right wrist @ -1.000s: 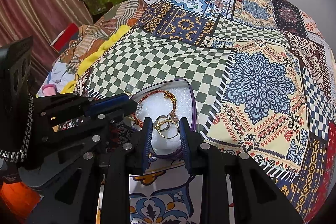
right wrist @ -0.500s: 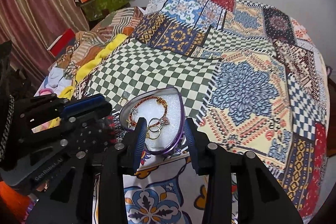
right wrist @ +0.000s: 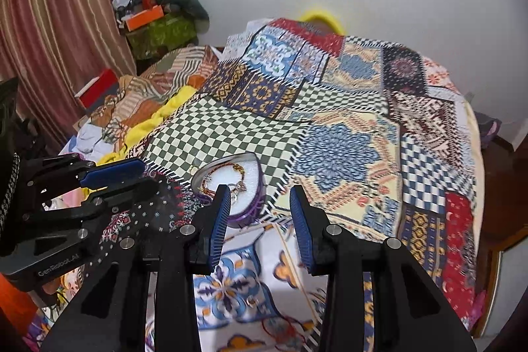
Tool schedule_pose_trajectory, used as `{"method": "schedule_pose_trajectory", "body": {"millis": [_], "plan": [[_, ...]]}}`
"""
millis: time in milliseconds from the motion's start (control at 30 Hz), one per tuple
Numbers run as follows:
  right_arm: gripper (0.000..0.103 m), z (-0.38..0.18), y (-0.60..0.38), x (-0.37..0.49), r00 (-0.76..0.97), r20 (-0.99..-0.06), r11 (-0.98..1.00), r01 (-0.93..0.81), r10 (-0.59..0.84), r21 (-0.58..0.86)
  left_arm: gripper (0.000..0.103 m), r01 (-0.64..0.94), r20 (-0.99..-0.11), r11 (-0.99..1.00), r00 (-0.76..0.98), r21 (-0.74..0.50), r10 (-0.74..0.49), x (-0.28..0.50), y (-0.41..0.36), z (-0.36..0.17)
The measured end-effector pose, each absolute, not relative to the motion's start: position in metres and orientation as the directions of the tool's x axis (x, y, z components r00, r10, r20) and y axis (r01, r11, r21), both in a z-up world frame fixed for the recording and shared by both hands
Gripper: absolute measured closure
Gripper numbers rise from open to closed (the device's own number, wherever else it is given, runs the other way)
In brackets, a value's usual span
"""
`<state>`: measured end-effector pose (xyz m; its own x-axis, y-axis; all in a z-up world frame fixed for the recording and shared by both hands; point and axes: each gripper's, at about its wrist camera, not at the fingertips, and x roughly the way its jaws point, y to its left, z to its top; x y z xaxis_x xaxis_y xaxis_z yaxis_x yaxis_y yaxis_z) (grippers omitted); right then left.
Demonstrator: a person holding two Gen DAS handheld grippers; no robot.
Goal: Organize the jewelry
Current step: 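Withdraw both tools from the tin toward the red bracelet, then grasp the red bracelet with the right gripper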
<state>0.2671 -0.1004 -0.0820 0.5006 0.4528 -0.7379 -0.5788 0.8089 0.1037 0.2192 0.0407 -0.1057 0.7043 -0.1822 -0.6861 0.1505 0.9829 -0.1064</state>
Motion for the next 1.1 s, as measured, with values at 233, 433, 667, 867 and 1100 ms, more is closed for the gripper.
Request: {"method": "schedule_pose_trajectory", "body": {"millis": [233, 433, 667, 867, 1100], "plan": [[0.069, -0.074, -0.136, 0.253, 0.545, -0.721, 0.835, -0.545, 0.427, 0.083, 0.075, 0.201, -0.693, 0.974, 0.688, -0.103, -0.215, 0.203, 0.013, -0.102], [0.069, -0.090, -0.161, 0.247, 0.535, -0.751, 0.854, -0.515, 0.388, 0.074, 0.075, 0.235, -0.730, 0.965, 0.640, -0.112, -0.241, 0.200, -0.008, -0.119], [0.069, -0.123, -0.181, 0.234, 0.478, -0.797, 0.859, -0.503, 0.369, 0.096, 0.075, 0.252, -0.783, 0.958, 0.565, -0.136, -0.260, 0.197, -0.022, -0.151], [0.069, -0.148, -0.185, 0.227, 0.414, -0.828, 0.850, -0.509, 0.378, 0.134, 0.075, 0.249, -0.813, 0.956, 0.519, -0.153, -0.265, 0.194, -0.025, -0.172], [0.070, -0.163, -0.173, 0.219, 0.386, -0.838, 0.819, -0.561, 0.385, 0.118, 0.075, 0.232, -0.821, 0.955, 0.498, -0.183, -0.279, 0.193, -0.023, -0.185]]}}
